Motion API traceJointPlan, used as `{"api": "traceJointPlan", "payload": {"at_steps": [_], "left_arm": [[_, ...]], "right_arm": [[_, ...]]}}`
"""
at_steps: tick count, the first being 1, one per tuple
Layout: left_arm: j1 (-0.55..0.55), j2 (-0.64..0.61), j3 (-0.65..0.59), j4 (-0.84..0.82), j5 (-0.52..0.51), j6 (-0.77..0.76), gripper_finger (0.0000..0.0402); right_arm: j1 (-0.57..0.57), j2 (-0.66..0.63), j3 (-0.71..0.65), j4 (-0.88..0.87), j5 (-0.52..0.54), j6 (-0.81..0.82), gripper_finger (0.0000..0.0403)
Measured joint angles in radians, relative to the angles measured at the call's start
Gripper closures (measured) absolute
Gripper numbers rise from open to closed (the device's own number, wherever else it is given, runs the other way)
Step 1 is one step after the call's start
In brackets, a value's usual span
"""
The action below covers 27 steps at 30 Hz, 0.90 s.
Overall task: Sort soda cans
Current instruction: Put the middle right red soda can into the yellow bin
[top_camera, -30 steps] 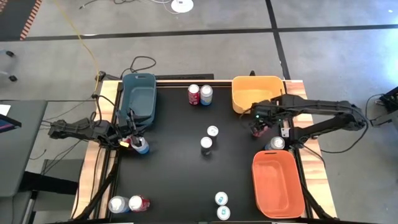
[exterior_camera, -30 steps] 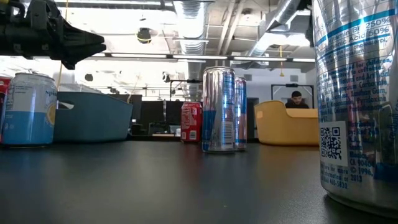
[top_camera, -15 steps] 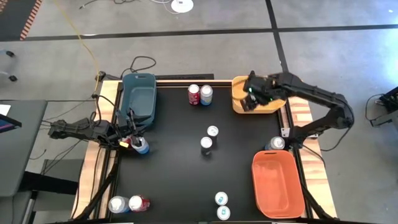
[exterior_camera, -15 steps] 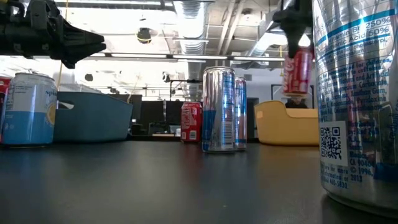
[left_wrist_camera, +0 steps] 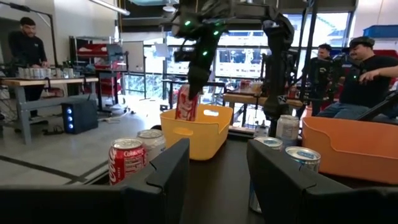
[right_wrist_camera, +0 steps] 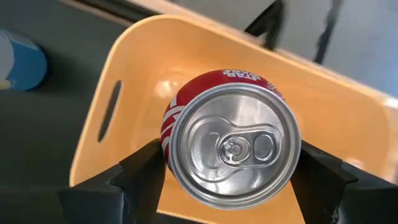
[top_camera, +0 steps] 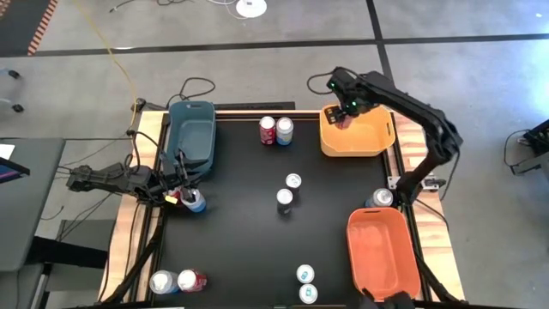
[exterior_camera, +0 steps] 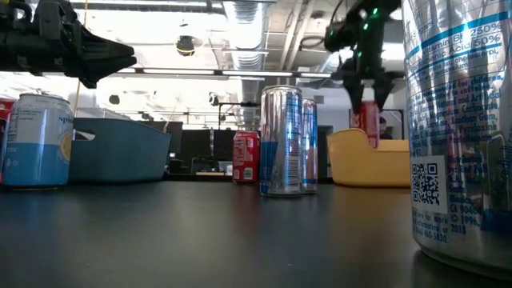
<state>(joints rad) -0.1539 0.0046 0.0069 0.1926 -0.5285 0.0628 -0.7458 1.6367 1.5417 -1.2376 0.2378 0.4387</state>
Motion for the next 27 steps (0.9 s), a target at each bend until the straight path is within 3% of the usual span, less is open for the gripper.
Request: {"api": "traceJointPlan", "payload": {"at_steps": [10, 27], "left_arm": [[0.0, 0.0, 0.0, -0.06, -0.001, -0.056, 0.0243], [0.0, 0.0, 0.0, -0.082, -0.002, -0.079, 0.0244]], "right_arm": [[-0.008, 0.138, 0.0, 0.047, -0.03, -0.04, 0.0101], [-0.008, 0.142, -0.042, 0.11, -0.061, -0.048, 0.0051]]}}
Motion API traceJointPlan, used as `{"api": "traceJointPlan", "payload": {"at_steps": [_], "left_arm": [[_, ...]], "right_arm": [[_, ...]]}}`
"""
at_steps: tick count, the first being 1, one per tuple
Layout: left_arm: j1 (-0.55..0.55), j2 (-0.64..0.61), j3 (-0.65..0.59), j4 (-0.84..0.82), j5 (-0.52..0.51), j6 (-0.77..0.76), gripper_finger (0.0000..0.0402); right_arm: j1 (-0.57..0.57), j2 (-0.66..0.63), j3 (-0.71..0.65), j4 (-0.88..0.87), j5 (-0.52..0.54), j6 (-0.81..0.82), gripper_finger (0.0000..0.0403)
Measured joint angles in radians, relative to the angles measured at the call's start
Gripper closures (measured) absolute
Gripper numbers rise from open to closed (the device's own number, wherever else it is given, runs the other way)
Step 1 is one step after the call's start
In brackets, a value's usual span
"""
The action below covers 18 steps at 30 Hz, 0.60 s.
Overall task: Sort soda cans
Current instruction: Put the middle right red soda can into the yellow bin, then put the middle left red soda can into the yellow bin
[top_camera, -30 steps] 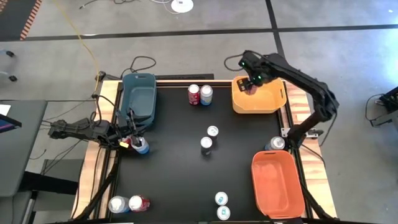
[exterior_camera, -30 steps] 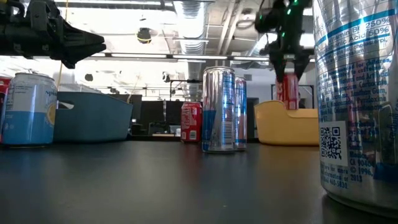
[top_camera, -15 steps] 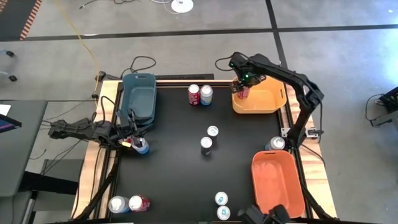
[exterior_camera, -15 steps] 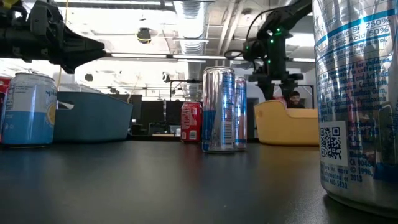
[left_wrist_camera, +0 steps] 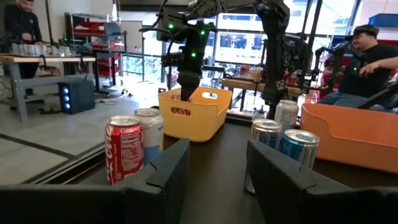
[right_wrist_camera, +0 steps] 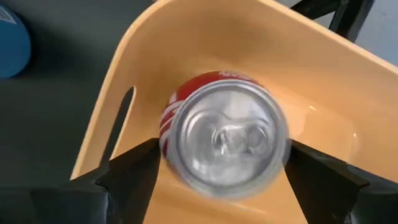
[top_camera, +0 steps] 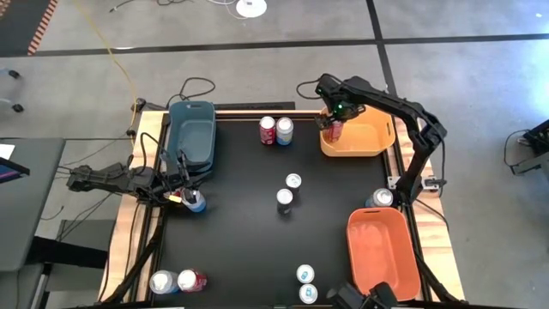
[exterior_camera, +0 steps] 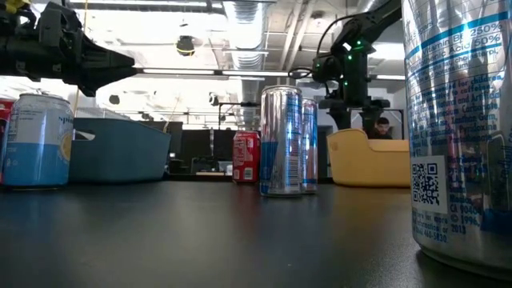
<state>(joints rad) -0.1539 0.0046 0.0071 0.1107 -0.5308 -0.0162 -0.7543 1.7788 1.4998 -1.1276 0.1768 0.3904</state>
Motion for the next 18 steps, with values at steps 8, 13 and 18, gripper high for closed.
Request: {"api": "traceJointPlan", "payload": {"at_steps": [8, 13, 18], "left_arm": [[0.0, 0.0, 0.0, 0.0, -0.001, -0.003, 0.0244], [0.0, 0.0, 0.0, -0.001, -0.001, -0.003, 0.0244], [0.0, 0.0, 0.0, -0.016, -0.001, 0.032, 0.0244]], "right_arm": [[0.014, -0.005, 0.001, 0.004, 0.005, -0.007, 0.005], [0.014, -0.078, 0.001, -0.005, 0.043, -0.01, 0.005], [0.021, -0.195, 0.002, -0.007, 0.061, -0.023, 0.0054]]}}
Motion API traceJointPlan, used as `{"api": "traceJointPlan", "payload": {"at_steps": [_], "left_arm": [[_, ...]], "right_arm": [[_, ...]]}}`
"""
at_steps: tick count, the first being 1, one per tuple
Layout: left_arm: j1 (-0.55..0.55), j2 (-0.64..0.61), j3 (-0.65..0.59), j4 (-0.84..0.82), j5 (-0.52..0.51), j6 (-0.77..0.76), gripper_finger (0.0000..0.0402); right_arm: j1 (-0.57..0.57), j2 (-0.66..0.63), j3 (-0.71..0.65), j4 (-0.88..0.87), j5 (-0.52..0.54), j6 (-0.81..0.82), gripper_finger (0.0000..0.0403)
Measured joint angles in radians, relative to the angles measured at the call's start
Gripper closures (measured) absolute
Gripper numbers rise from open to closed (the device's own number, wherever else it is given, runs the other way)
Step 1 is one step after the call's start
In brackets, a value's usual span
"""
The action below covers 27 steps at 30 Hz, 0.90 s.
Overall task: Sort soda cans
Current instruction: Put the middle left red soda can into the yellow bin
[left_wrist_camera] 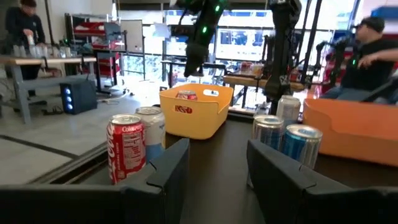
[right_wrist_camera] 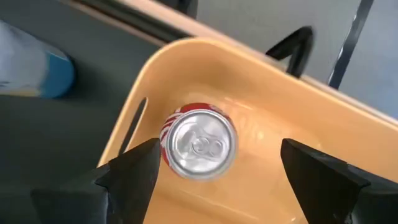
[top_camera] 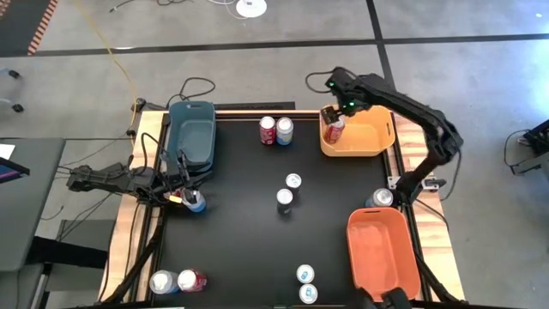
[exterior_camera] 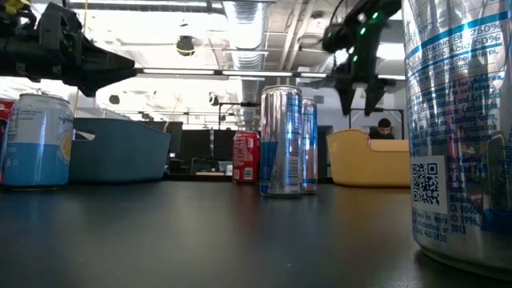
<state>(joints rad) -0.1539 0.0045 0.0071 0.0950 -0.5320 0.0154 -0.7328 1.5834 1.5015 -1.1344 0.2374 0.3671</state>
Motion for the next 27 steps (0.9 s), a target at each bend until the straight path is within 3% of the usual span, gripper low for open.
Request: {"api": "traceJointPlan", "payload": {"at_steps": [11, 18, 22, 27], "left_arm": [[0.0, 0.017, 0.0, 0.119, 0.0, 0.098, 0.0236], [0.0, 0.118, 0.032, 0.155, -0.002, 0.033, 0.0169], [0.017, 0.211, 0.092, 0.202, -0.023, 0.047, 0.0125], [0.073, 0.351, 0.191, 0.227, -0.031, 0.077, 0.0105]], "right_arm": [[0.188, -0.182, 0.001, -0.031, 0.001, 0.023, 0.0058], [0.337, -0.22, 0.001, -0.151, 0.025, 0.083, 0.0059], [0.426, -0.213, 0.0, -0.179, 0.09, 0.129, 0.0059], [0.515, -0.204, 0.0, -0.227, 0.108, 0.131, 0.0059]]}}
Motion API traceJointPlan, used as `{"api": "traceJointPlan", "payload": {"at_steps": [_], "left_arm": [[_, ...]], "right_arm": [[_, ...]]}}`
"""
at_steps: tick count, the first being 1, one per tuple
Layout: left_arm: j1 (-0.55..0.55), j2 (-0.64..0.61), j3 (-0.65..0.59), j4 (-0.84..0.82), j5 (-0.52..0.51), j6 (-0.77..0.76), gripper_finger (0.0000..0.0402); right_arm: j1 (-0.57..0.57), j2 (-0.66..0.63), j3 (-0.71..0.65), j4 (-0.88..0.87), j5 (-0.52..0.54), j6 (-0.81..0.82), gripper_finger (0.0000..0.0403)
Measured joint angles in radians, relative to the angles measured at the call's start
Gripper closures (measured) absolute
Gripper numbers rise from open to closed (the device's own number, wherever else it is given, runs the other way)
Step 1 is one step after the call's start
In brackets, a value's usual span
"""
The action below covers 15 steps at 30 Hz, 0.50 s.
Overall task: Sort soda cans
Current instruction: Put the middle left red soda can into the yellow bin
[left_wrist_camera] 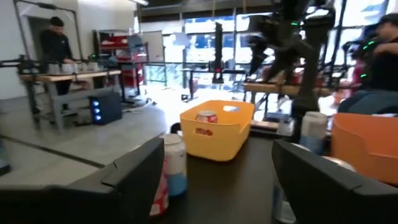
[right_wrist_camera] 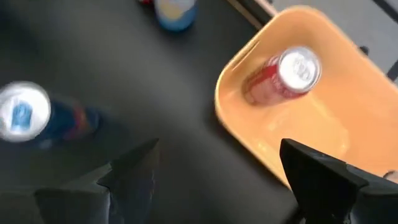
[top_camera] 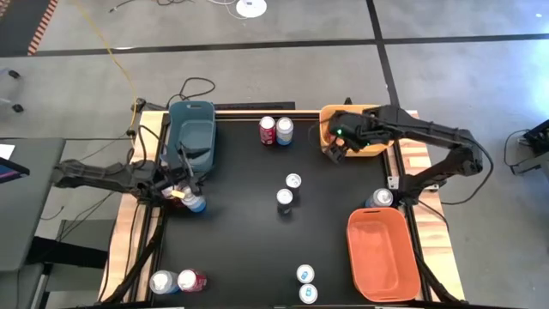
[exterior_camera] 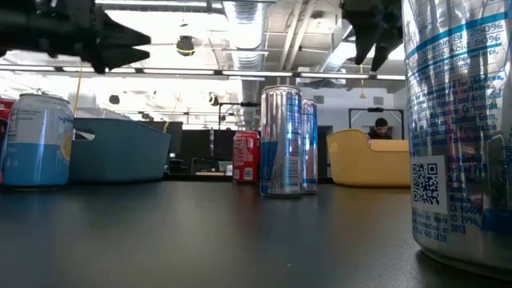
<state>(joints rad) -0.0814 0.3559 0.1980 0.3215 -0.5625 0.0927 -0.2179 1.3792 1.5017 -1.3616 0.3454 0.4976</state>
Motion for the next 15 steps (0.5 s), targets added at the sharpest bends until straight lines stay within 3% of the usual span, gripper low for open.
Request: {"api": "traceJointPlan", "payload": {"at_steps": [3, 8, 15], "left_arm": [[0.04, 0.089, 0.082, -0.042, 0.0, 0.0, 0.0104], [0.123, 0.25, 0.254, -0.252, 0.016, -0.001, 0.0104], [0.308, 0.51, 0.486, -0.432, 0.205, 0.001, 0.0104]], "right_arm": [[0.028, 0.0, -0.001, -0.044, 0.021, 0.017, 0.0059], [0.052, -0.01, -0.001, -0.071, 0.049, 0.036, 0.0059], [0.063, -0.014, -0.001, -0.075, 0.05, 0.043, 0.0059]]}}
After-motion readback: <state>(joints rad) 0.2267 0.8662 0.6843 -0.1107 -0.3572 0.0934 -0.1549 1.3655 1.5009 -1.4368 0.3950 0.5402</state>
